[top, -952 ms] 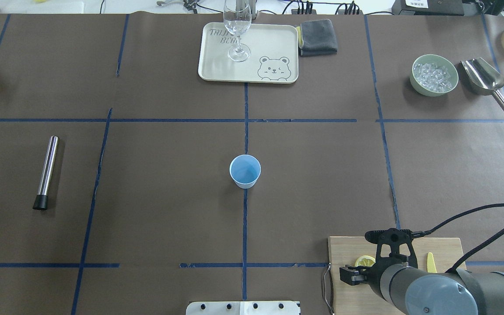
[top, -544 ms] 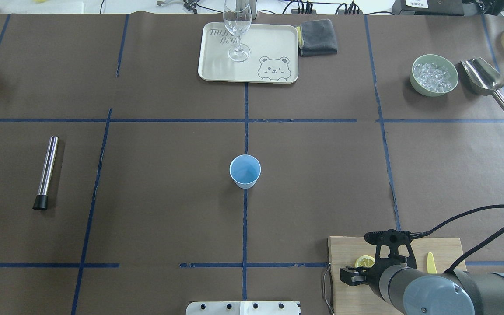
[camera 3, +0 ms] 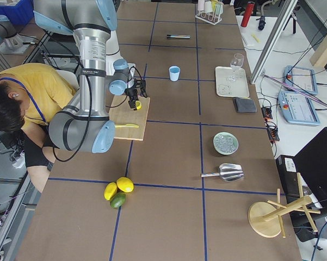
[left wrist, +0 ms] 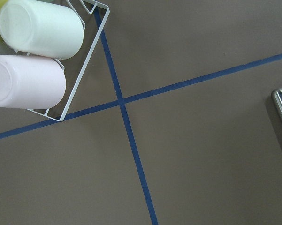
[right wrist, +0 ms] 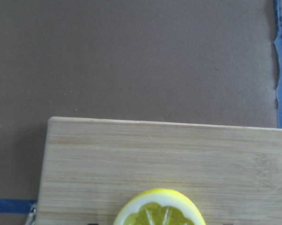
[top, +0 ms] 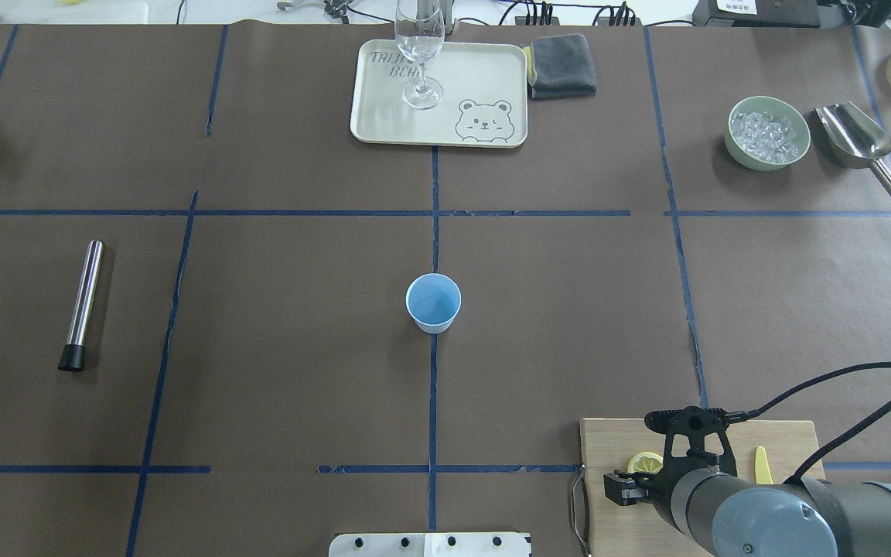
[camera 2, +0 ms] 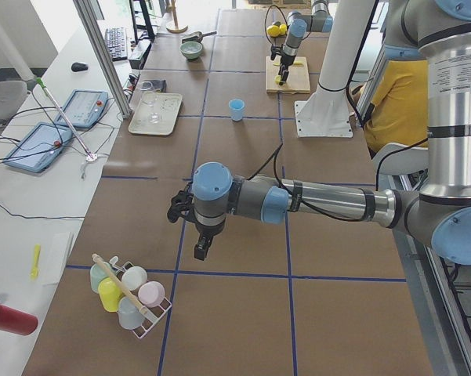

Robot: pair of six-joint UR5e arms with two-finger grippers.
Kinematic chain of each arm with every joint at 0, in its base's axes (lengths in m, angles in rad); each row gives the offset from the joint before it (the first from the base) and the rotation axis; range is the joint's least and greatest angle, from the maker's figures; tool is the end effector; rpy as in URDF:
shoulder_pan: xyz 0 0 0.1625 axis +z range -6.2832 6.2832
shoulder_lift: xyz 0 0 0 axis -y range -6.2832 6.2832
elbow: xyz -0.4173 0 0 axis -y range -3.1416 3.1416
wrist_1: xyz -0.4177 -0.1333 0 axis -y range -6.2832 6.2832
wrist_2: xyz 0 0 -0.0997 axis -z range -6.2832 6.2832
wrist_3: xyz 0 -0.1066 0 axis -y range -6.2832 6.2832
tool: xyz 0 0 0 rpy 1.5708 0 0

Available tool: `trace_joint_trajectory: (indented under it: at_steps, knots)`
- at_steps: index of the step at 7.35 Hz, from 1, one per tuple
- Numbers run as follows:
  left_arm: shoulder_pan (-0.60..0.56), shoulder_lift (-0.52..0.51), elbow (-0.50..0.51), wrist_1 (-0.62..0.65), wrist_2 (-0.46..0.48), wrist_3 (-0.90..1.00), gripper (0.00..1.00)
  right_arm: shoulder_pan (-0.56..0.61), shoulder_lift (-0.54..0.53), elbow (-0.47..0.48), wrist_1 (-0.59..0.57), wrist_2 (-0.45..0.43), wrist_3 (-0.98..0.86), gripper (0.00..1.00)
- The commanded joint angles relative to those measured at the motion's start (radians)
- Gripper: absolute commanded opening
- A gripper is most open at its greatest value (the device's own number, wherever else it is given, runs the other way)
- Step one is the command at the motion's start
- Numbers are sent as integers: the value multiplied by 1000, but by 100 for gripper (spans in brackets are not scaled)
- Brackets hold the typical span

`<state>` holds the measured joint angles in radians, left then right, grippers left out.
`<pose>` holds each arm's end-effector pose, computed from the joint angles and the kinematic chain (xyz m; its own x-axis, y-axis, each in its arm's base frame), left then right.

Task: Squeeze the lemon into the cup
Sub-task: 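Close the right gripper on the lemon slice and lift it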

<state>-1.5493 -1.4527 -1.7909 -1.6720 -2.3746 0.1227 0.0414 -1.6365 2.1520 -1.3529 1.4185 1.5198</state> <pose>-0.0462 -0.4800 0.5867 0.6829 0.2788 -0.6752 -0.1054 0.9522 0.2866 -0.4740 -0.1692 0.3845 0.7486 -0.0194 0.6628 -0.1044 0.9837 0.1467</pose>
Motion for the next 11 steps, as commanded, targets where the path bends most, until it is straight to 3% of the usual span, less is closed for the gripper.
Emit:
trace_joint_trajectory:
  at_steps: [1, 3, 4, 5, 11]
  knots:
    - [0, 0, 1, 0, 2, 0, 100, 0, 1, -1, 0, 0, -1, 84]
    - [0, 0, 1, 0, 2, 0, 100, 1, 1, -1, 0, 7, -7, 26]
    - [0, 0, 1, 0, 2, 0, 100, 3, 1, 2, 0, 5, -7, 10]
    - [0, 0, 1, 0, 2, 0, 100, 3, 3, 5, 0, 0, -6, 0]
    - [0, 2, 1, 0, 2, 0, 100, 27, 1, 55, -8, 6, -7, 0]
